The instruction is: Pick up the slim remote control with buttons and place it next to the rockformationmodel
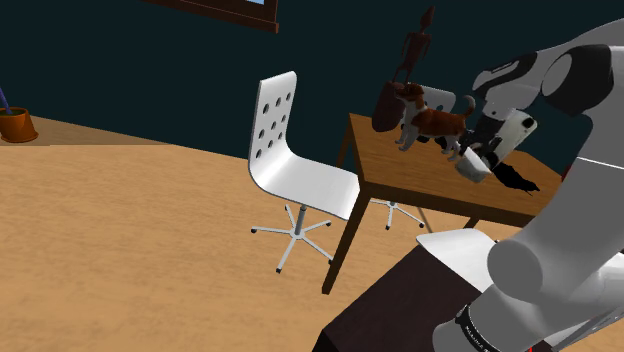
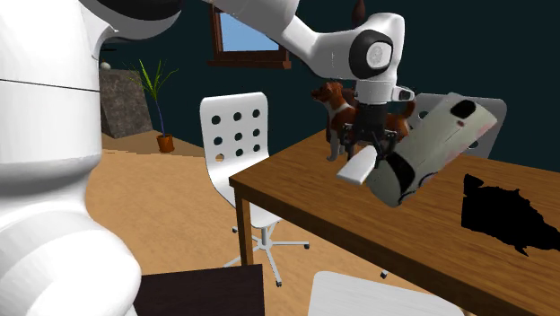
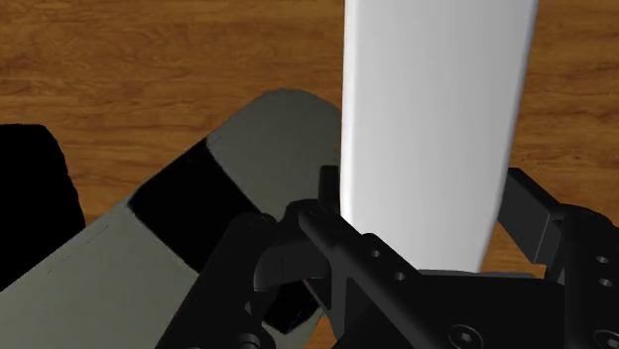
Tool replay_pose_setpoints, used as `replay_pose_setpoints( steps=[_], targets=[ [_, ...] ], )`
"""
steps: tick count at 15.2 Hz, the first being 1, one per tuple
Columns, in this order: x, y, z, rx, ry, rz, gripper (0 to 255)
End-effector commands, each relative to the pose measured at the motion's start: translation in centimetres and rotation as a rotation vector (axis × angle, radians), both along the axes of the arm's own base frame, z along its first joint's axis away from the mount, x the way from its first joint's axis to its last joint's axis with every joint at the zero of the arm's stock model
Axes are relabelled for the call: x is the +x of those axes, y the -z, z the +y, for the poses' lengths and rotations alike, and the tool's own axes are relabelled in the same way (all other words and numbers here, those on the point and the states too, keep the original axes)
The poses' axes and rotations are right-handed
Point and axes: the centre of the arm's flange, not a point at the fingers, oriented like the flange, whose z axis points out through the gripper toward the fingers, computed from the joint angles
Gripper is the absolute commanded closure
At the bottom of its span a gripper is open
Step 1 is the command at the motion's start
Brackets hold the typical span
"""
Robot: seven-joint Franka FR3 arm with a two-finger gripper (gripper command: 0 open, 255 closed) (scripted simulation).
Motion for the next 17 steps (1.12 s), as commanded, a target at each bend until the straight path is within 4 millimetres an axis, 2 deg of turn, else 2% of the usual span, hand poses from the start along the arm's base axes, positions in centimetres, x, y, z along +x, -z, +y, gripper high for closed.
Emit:
replay_pose_setpoints(
  steps=[1, 16, 17],
  targets=[
    [-2.1, 0.2, -1.6, 0.002, 0.001, 0.003, 255],
    [-18.2, 0.1, -13.0, 0.002, 0.001, 0.003, 255],
    [-18.2, 0.6, -13.0, 0.002, 0.001, 0.003, 255]
  ],
)
